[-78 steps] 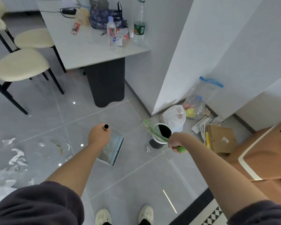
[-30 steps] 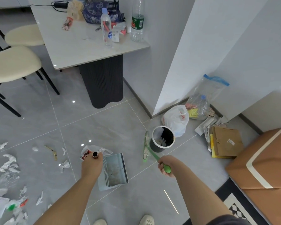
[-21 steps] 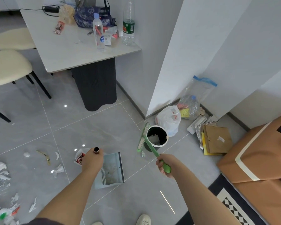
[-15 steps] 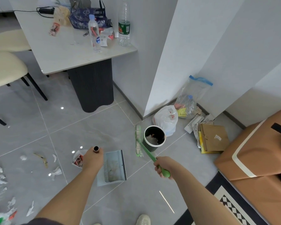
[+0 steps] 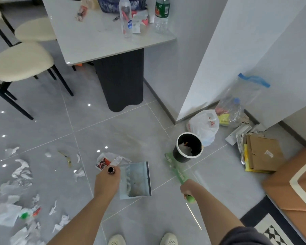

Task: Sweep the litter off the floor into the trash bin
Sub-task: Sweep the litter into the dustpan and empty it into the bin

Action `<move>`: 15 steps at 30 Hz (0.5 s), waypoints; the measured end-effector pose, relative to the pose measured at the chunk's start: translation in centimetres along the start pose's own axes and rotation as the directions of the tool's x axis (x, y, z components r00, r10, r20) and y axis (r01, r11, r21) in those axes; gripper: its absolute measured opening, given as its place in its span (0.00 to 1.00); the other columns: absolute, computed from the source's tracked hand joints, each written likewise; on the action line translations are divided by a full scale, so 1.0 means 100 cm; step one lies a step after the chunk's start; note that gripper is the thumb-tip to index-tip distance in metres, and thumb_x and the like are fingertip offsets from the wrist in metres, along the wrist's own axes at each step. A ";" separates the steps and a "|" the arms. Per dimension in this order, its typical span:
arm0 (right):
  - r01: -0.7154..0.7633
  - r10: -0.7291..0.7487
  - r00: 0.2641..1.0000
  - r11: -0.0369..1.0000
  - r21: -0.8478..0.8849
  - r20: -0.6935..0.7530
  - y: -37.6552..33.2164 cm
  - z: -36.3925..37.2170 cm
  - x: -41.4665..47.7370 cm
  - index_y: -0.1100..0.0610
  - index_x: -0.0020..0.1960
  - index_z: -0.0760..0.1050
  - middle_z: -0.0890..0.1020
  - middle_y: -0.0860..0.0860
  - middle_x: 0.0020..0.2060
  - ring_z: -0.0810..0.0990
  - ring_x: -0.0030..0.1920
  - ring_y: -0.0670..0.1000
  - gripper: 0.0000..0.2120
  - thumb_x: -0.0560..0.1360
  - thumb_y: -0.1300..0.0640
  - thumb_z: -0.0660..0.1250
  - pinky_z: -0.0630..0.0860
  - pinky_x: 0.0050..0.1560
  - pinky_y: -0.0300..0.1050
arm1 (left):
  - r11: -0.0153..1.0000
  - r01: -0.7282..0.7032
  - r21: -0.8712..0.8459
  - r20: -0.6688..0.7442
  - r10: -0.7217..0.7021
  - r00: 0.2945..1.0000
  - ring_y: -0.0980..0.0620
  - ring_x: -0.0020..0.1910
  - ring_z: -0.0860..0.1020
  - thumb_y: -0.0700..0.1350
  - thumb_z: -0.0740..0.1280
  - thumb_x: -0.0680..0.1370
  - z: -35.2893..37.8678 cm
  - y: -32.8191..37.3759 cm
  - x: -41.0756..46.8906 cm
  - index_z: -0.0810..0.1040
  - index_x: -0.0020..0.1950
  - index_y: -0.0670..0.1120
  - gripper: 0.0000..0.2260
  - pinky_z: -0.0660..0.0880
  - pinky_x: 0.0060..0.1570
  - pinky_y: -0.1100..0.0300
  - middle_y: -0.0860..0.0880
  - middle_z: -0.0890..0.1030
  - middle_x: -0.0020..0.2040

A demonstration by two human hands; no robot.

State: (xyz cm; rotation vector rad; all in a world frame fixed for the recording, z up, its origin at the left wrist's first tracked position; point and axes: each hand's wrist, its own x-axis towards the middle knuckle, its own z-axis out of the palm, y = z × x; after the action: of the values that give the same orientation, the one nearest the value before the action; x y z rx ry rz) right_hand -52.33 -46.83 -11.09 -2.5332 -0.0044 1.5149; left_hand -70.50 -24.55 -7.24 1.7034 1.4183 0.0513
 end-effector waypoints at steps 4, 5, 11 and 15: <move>-0.054 0.048 0.994 0.997 0.059 0.095 -0.020 0.025 -0.003 0.55 0.36 0.65 0.71 0.52 0.34 0.71 0.31 0.49 0.11 0.75 0.65 0.60 0.76 0.41 0.46 | 0.999 0.037 -0.004 -0.006 -0.037 0.999 0.41 0.36 0.81 0.52 0.59 0.78 -0.026 -0.023 0.008 0.78 0.37 0.42 0.18 0.81 0.41 0.46 0.43 0.82 0.33; -0.091 0.080 0.990 0.991 0.096 0.116 -0.026 0.030 -0.005 0.57 0.37 0.66 0.71 0.53 0.33 0.72 0.29 0.50 0.10 0.75 0.66 0.59 0.75 0.34 0.44 | 0.999 0.048 -0.003 -0.006 -0.048 0.999 0.41 0.36 0.81 0.53 0.59 0.78 -0.033 -0.028 0.010 0.79 0.37 0.42 0.18 0.81 0.40 0.46 0.44 0.83 0.34; -0.207 0.132 0.926 0.961 0.182 0.354 -0.093 0.055 -0.039 0.60 0.47 0.64 0.67 0.52 0.28 0.66 0.14 0.45 0.03 0.78 0.66 0.56 0.64 0.17 0.31 | 0.993 0.112 -0.046 -0.080 -0.116 0.990 0.39 0.37 0.82 0.48 0.60 0.79 -0.090 -0.062 0.016 0.78 0.37 0.37 0.18 0.79 0.42 0.46 0.40 0.82 0.34; -0.112 0.081 0.938 0.991 0.075 0.336 -0.138 0.071 -0.061 0.59 0.52 0.67 0.68 0.52 0.27 0.66 0.16 0.45 0.05 0.78 0.66 0.57 0.65 0.18 0.33 | 0.986 0.155 -0.057 -0.124 -0.161 0.979 0.37 0.37 0.81 0.47 0.60 0.79 -0.133 -0.090 0.022 0.77 0.37 0.35 0.18 0.80 0.44 0.43 0.37 0.82 0.34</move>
State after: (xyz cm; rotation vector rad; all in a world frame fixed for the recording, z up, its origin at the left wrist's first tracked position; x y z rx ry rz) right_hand -60.17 -32.79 -6.75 -2.2067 0.1421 1.9165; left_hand -83.83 -15.46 -6.05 1.5670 1.6307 0.1073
